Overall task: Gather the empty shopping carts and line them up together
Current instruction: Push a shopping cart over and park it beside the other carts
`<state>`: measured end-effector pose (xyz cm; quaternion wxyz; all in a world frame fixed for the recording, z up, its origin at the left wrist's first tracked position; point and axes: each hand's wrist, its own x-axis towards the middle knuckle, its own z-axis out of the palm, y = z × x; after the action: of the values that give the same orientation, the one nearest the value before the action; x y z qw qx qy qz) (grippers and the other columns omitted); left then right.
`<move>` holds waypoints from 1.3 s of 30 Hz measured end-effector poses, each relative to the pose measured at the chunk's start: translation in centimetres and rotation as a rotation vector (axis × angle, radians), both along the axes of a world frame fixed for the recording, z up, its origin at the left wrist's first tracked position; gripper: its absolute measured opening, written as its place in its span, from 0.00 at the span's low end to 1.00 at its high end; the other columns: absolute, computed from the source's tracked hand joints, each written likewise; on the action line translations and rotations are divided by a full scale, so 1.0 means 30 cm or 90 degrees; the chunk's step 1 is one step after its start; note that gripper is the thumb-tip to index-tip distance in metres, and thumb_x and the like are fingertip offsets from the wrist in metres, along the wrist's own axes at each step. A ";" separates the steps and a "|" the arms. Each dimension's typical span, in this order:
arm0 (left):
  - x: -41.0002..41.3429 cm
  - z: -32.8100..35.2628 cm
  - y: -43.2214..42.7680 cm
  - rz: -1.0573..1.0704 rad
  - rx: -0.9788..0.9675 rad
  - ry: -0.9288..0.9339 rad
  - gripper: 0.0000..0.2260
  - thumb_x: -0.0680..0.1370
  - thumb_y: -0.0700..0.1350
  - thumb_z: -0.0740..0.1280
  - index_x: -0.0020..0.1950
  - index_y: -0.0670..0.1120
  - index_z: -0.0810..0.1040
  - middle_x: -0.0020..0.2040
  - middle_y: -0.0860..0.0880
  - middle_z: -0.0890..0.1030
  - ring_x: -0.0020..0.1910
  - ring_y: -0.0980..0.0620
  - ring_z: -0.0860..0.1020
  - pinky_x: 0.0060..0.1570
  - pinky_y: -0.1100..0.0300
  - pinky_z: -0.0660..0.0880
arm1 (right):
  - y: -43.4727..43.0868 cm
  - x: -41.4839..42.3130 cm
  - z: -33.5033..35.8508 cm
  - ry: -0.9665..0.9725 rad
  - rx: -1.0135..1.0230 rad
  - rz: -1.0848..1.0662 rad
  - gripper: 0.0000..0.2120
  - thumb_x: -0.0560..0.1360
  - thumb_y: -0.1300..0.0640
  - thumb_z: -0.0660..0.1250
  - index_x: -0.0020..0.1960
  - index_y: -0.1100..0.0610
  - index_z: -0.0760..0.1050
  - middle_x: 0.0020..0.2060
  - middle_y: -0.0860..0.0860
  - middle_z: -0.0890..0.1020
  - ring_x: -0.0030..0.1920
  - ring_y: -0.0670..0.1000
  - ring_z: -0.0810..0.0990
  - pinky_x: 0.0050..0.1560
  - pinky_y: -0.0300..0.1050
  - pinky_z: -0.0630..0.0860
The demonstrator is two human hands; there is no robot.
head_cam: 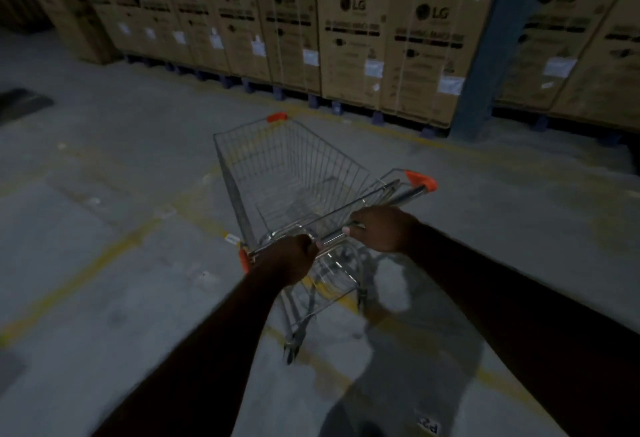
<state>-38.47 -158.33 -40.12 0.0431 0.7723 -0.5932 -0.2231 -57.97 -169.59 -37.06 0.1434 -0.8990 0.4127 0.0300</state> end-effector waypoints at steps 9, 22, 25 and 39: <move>-0.059 -0.010 0.023 0.163 0.049 -0.107 0.31 0.80 0.71 0.41 0.55 0.54 0.76 0.62 0.48 0.81 0.65 0.46 0.77 0.73 0.30 0.46 | -0.159 0.046 -0.069 -0.023 -0.010 0.135 0.23 0.83 0.43 0.57 0.51 0.60 0.82 0.50 0.61 0.84 0.53 0.59 0.81 0.45 0.46 0.69; -0.225 -0.002 0.245 0.249 -0.025 -0.100 0.26 0.85 0.62 0.48 0.56 0.48 0.80 0.56 0.43 0.83 0.58 0.43 0.80 0.61 0.50 0.70 | -0.042 -0.023 -0.168 0.030 -0.143 0.304 0.33 0.82 0.34 0.46 0.48 0.55 0.82 0.45 0.55 0.84 0.48 0.57 0.83 0.49 0.47 0.73; -0.296 -0.017 0.276 0.279 -0.019 -0.102 0.29 0.84 0.64 0.46 0.56 0.48 0.81 0.53 0.44 0.83 0.56 0.44 0.80 0.63 0.49 0.69 | -0.041 -0.062 -0.184 0.021 -0.139 0.302 0.34 0.81 0.31 0.45 0.45 0.53 0.81 0.40 0.54 0.83 0.42 0.56 0.82 0.47 0.47 0.76; -0.646 -0.034 0.225 0.495 0.002 -0.200 0.29 0.83 0.66 0.46 0.52 0.50 0.81 0.50 0.46 0.84 0.53 0.43 0.81 0.54 0.51 0.72 | -0.174 -0.160 -0.165 0.013 -0.147 0.527 0.34 0.80 0.31 0.44 0.57 0.50 0.83 0.53 0.54 0.85 0.53 0.58 0.82 0.54 0.48 0.75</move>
<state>-57.86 -151.56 -41.14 0.0321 0.9633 -0.2569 -0.0703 -62.77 -174.82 -42.02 0.0136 -0.9986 0.0195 0.0471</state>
